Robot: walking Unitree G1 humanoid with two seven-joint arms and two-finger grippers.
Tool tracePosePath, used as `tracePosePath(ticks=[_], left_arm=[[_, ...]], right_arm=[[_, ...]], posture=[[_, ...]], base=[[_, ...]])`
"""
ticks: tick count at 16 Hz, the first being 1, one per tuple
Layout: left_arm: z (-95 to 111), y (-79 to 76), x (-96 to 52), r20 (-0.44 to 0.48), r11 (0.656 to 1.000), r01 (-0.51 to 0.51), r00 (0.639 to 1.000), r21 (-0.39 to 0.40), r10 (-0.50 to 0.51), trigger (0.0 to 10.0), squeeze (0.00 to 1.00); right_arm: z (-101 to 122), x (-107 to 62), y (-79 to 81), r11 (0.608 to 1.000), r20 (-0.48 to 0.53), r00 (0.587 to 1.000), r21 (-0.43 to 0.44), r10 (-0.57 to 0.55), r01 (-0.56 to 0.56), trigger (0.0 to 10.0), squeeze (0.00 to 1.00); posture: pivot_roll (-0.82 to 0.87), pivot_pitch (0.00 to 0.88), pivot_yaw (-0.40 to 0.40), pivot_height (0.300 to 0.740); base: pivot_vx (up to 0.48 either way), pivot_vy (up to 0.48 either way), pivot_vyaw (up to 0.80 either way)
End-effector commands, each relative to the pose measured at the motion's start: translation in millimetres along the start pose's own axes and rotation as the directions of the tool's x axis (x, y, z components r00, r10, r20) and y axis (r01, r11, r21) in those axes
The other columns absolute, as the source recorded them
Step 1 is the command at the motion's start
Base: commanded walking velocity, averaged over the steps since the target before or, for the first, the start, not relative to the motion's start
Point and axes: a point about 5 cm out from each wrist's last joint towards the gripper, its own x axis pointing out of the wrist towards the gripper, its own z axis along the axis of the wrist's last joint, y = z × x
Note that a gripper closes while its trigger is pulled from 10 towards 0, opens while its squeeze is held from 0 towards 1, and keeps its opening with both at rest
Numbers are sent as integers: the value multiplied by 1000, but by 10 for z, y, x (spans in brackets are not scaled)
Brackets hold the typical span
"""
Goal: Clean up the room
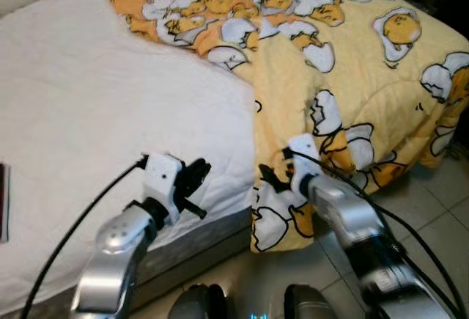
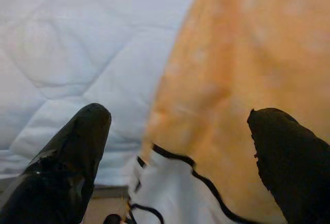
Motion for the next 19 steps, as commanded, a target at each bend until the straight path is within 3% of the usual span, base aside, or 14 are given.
tracePosePath(ticks=[1,3,5,6,7,8,9,10,11,12,13,14,15,19], left_arm=[[53,-17,-113,-24,999,38,999,5,-38,10000,1000],[90,-73,-219,-62,995,99,993,26,-97,10000,1000],[132,-143,-391,-131,987,150,981,63,-141,10000,1000],[187,-145,-474,-149,988,134,981,75,-122,10000,1000],[234,-151,-549,-159,990,122,981,66,-111,10000,1000],[272,-168,-603,-168,990,129,979,58,-118,10000,1000],[303,-189,-685,-190,985,157,972,74,-141,10000,165],[318,-192,-729,-203,982,168,968,89,-147,10000,0],[352,-195,-792,-219,980,171,965,103,-145,10000,0],[393,-178,-849,-228,982,152,966,117,-122,10000,0],[439,-169,-920,-239,983,135,965,121,-103,10000,0],[457,-161,-960,-247,984,128,964,126,-94,10000,0],[488,-155,-1038,-258,984,119,963,136,-80,10000,0],[498,-149,-1196,-290,985,118,954,128,-77,10000,0]], right_arm=[[0,73,40,999,-3,999,11,37,-37,10000,1000],[40,141,96,997,-2,997,20,76,-76,10000,1000],[44,226,128,997,-34,998,-60,54,-56,10000,1000],[48,250,92,992,-47,999,-125,-12,6,10000,337],[49,260,56,985,-52,997,-166,-60,50,10000,0],[47,262,27,980,-57,994,-183,-89,77,10000,0],[34,261,-6,974,-65,990,-198,-121,106,10000,0],[20,261,-8,976,-71,990,-188,-122,107,10000,0],[4,263,-3,979,-78,991,-178,-112,97,10000,0],[5,265,1,978,-73,992,-188,-101,86,4980,0],[13,264,-6,983,-67,993,-164,-96,84,3882,0],[22,265,-8,985,-61,994,-154,-91,81,1647,0],[43,268,1,988,-50,996,-135,-77,69,471,0],[21,261,-30,982,-63,992,-166,-105,94,0,0]], posture=[[-60,177,90,740],[-34,191,80,740],[19,223,69,740],[49,238,64,740],[66,247,61,740],[86,258,57,740],[107,268,51,740],[123,272,48,740],[152,280,43,740],[170,286,41,740],[190,297,36,740],[201,304,31,740],[216,314,25,740],[228,328,17,740]], base=[[0,0,0],[0,0,0],[0,0,0],[0,0,0],[0,0,0],[0,0,0],[0,0,0],[0,0,0],[0,0,0],[0,0,0],[0,0,0],[0,0,0],[0,0,0],[0,0,0]])
